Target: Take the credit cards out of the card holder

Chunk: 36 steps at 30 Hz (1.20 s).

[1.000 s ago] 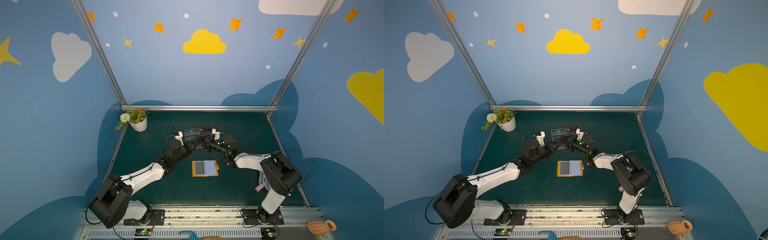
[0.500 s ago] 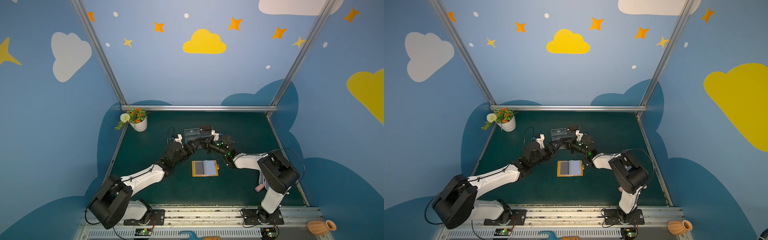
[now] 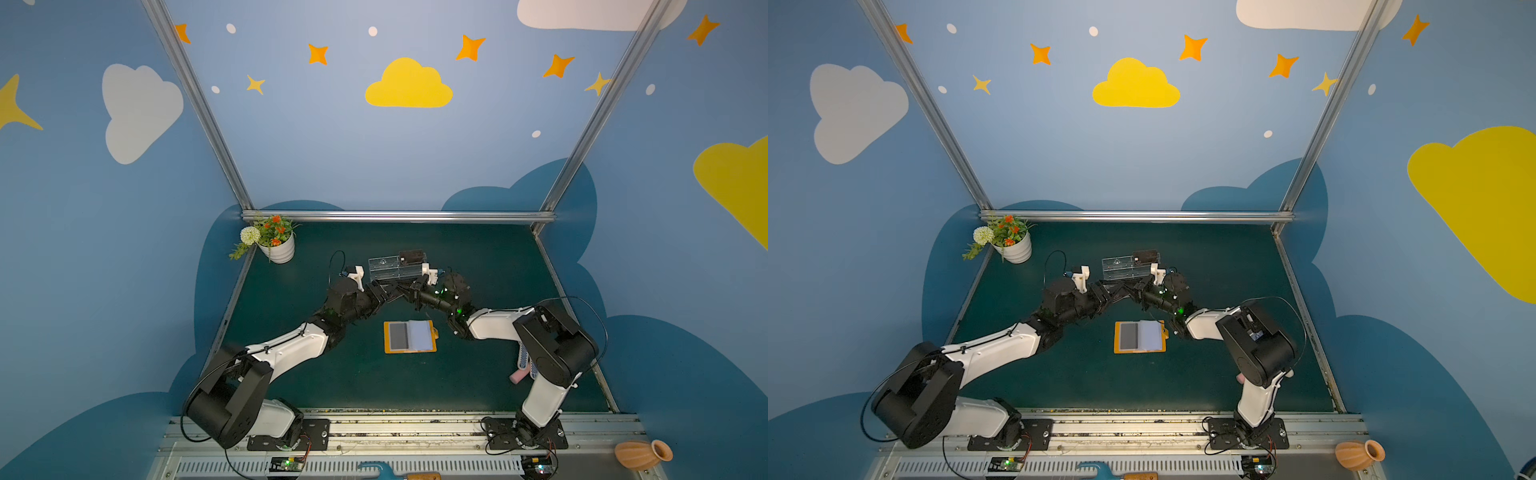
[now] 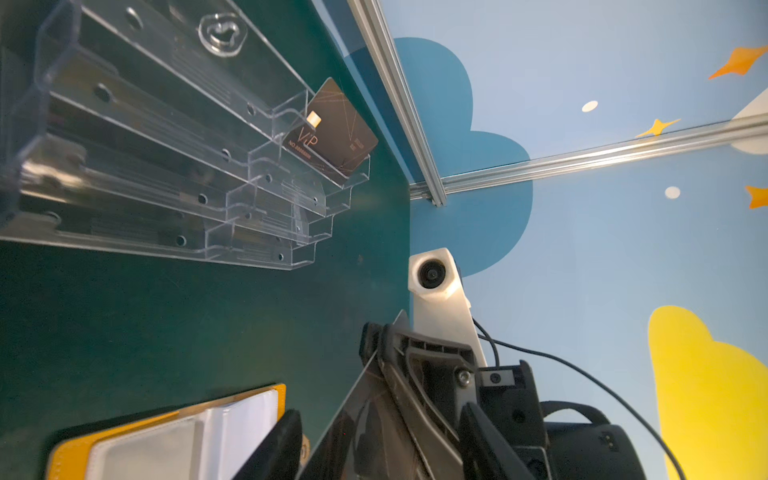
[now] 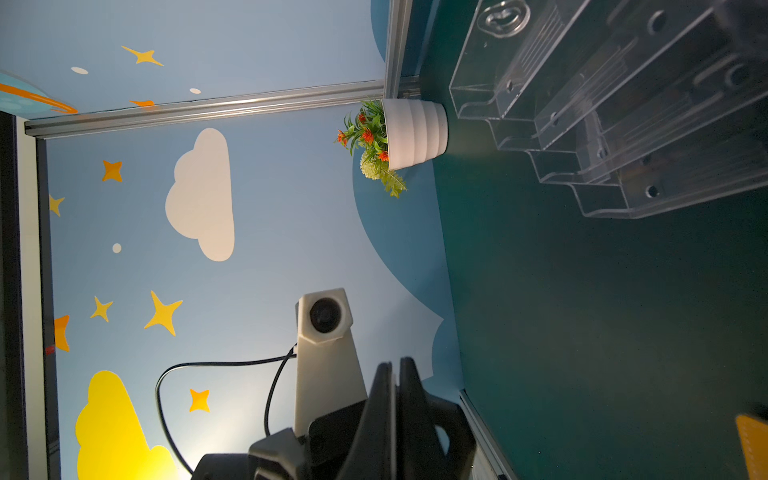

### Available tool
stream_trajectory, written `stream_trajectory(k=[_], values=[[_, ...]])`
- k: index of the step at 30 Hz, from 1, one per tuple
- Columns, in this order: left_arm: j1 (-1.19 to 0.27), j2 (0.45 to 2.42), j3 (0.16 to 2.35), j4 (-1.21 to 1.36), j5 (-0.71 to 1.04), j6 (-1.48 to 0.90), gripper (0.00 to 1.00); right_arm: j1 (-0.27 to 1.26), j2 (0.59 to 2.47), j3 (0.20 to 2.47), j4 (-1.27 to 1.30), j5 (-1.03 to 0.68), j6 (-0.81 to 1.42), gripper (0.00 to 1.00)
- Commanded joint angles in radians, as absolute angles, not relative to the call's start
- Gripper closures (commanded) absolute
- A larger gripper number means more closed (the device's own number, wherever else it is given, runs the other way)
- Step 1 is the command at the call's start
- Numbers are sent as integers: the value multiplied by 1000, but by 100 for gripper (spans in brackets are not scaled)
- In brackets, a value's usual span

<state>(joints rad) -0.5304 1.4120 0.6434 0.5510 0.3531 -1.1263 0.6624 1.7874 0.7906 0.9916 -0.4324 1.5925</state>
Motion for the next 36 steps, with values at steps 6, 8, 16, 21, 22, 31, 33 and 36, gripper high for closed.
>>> stream_trajectory(k=[6, 8, 16, 21, 22, 31, 33, 36], values=[[-513, 1433, 642, 641, 428, -1141, 59, 661, 1772, 771, 1027, -452, 1568, 100], [-509, 1431, 634, 644, 426, -1141, 61, 661, 1773, 767, 1037, -455, 1571, 100], [-498, 1440, 627, 652, 441, -1141, 74, 664, 1775, 770, 1043, -465, 1571, 100], [-491, 1439, 622, 649, 444, -1137, 83, 666, 1778, 773, 1049, -473, 1571, 100], [-490, 1439, 621, 649, 446, -1137, 86, 666, 1779, 774, 1049, -475, 1570, 100], [-469, 1429, 609, 648, 457, -1112, 96, 663, 1776, 783, 1053, -510, 1546, 90], [-457, 1424, 610, 650, 461, -1104, 96, 656, 1768, 776, 1053, -517, 1534, 69], [-440, 1430, 620, 670, 481, -1106, 96, 639, 1746, 770, 1029, -527, 1512, 39]])
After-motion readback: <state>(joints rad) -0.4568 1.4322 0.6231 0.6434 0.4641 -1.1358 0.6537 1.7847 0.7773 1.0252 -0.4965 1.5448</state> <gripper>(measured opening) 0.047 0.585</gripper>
